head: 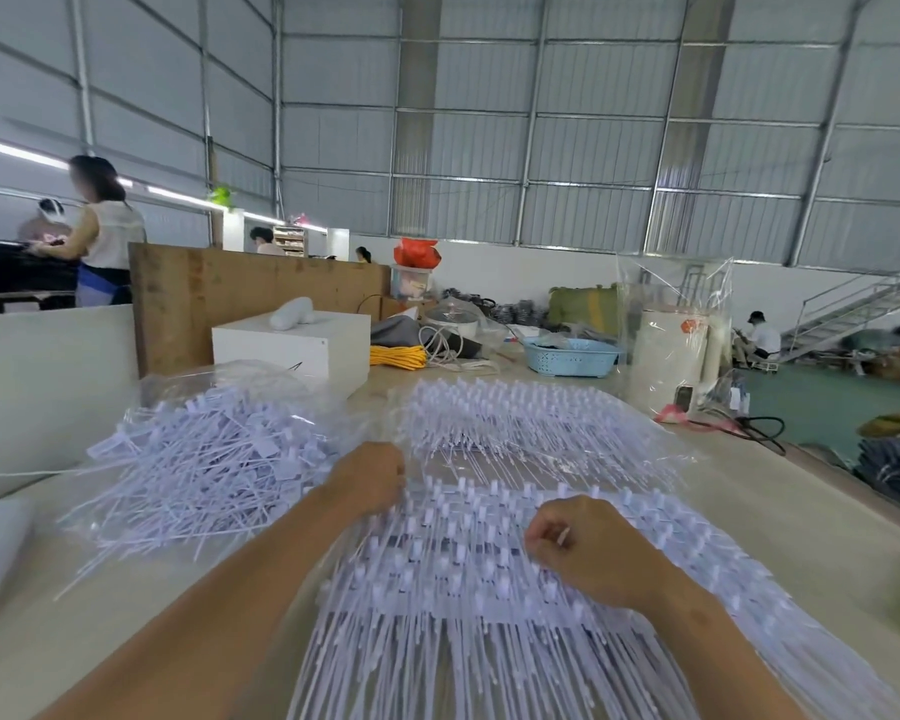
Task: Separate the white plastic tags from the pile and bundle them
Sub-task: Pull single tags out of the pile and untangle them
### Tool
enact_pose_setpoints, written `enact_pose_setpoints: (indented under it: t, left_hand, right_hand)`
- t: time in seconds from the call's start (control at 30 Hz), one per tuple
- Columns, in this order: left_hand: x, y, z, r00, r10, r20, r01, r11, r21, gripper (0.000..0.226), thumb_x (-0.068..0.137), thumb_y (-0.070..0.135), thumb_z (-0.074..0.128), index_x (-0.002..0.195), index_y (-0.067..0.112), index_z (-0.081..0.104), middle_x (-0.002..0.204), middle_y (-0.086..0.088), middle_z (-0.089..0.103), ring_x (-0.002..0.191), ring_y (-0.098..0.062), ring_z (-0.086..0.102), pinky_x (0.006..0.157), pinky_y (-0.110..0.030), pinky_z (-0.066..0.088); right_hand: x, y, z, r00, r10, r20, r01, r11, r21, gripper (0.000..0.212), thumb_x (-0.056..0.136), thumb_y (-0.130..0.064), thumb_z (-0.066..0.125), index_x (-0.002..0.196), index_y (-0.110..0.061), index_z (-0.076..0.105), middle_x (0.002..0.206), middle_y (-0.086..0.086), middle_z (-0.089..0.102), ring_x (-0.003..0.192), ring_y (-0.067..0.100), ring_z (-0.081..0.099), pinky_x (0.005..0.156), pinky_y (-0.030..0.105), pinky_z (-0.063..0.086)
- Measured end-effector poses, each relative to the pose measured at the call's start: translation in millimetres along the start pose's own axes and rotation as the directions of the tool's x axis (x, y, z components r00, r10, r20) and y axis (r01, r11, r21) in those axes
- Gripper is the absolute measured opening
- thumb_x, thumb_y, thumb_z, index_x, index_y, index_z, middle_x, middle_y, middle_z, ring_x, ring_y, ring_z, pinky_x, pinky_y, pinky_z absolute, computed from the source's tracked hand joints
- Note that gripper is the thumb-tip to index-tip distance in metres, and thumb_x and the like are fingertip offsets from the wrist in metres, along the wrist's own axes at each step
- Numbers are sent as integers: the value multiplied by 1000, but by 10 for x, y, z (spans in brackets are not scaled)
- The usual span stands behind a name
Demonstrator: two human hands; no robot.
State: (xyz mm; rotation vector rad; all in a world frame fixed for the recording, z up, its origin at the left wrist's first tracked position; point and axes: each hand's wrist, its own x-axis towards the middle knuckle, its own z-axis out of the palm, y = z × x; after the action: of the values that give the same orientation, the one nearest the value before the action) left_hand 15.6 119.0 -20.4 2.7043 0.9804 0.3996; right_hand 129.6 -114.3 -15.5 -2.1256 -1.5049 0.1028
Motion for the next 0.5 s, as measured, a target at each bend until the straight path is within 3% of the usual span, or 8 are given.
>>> enact_pose_setpoints:
  t: [0.13,0.27,0.37,0.43,0.5]
  left_hand:
    - [46,-27,-46,996,-30,-86,18,990,-141,13,88,12,64,94,3,71,87,-3,62,80,-12,56,71,-20,41]
    - [72,-49,-91,980,-84,-178,21,944,-330,3,88,8,63,88,8,67,90,-5,63,81,-13,54,71,-21,42]
    - [88,-4,-115,962,-64,-264,-50,914,-402,10,93,6,53,86,12,55,88,-4,59,84,-17,53,73,-23,39]
    - [42,85,-170,900,-29,-435,-176,889,-423,10,96,6,49,88,12,52,83,-2,57,78,-16,51,66,-21,37]
    - [-64,236,-305,784,47,-619,-344,863,-369,11,96,6,49,88,11,52,77,-1,57,70,-14,50,57,-15,33]
  right_hand:
    - [-2,-17,-14,1000,8,-3,-8,1000,-11,20,91,-12,55,76,-22,64,72,-11,64,62,4,60,59,14,48]
    - [0,-12,-10,998,28,-64,-31,999,-37,22,91,-13,54,74,-25,64,75,-7,67,68,9,63,64,20,52]
    - [22,7,-10,979,45,-197,-58,997,-58,19,91,-15,54,77,-24,63,76,-8,66,68,8,61,64,21,50]
    - [31,-25,-18,933,32,-359,-53,997,-50,15,91,-15,56,82,-24,64,79,-10,64,60,2,56,58,18,46]
    - [13,-115,-46,826,-4,-563,1,1000,-5,14,90,-10,57,94,-19,66,87,-5,65,62,2,53,58,19,43]
